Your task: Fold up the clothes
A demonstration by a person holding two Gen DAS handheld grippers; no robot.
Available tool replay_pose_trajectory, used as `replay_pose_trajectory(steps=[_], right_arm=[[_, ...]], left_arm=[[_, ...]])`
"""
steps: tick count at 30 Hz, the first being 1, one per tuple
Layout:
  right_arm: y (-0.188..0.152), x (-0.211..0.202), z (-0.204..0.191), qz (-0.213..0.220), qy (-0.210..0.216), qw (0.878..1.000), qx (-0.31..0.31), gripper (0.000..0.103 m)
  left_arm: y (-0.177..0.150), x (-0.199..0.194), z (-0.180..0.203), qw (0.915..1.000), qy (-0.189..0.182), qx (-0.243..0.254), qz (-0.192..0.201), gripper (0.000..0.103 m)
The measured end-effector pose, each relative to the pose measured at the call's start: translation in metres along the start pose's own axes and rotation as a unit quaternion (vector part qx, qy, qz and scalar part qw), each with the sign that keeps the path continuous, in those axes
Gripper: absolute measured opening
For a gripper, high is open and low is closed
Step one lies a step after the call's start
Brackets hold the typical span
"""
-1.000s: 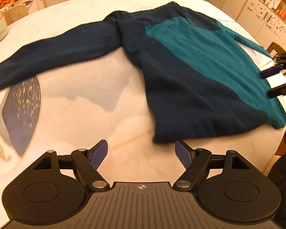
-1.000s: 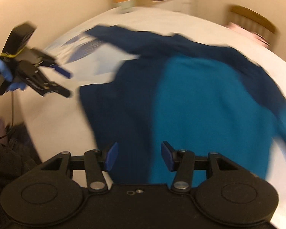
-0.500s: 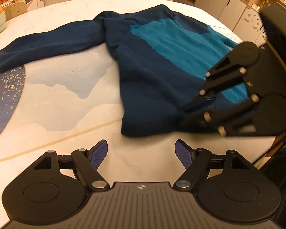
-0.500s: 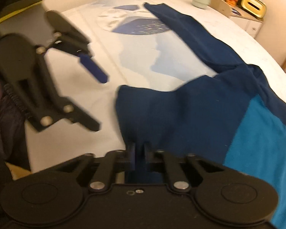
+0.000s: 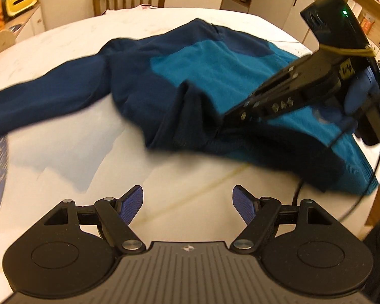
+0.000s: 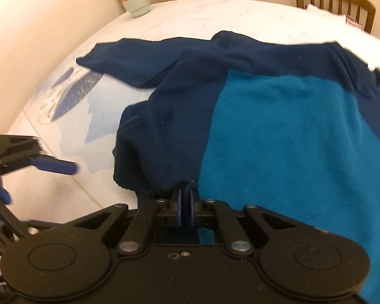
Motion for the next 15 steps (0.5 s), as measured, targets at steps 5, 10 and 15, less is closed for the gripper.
replay_pose_trajectory(steps=[5, 10, 15], right_arm=[[0.000, -0.001, 0.003, -0.001, 0.010, 1.000, 0.003, 0.103], [0.000, -0.005, 0.002, -0.002, 0.022, 1.000, -0.006, 0.103], [-0.002, -0.017, 0.004, -0.003, 0.033, 0.999, -0.004, 0.103]], left_arm=[[0.025, 0.029, 0.013, 0.9999, -0.012, -0.002, 0.006, 0.073], [0.035, 0.040, 0.013, 0.9996, -0.017, -0.021, 0.004, 0.066], [0.038, 0.049, 0.010, 0.9993, -0.018, -0.031, -0.012, 0.023]])
Point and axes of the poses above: each gripper's, at about its wrist camera, not at the fingertips, and x roughly the way its jaws point, z to its right, y to its top, the point moved 9 cm from there along x, roughly the way its jaws point, and after that the axes turned 9 degrees about z, right-handed, at the moved point
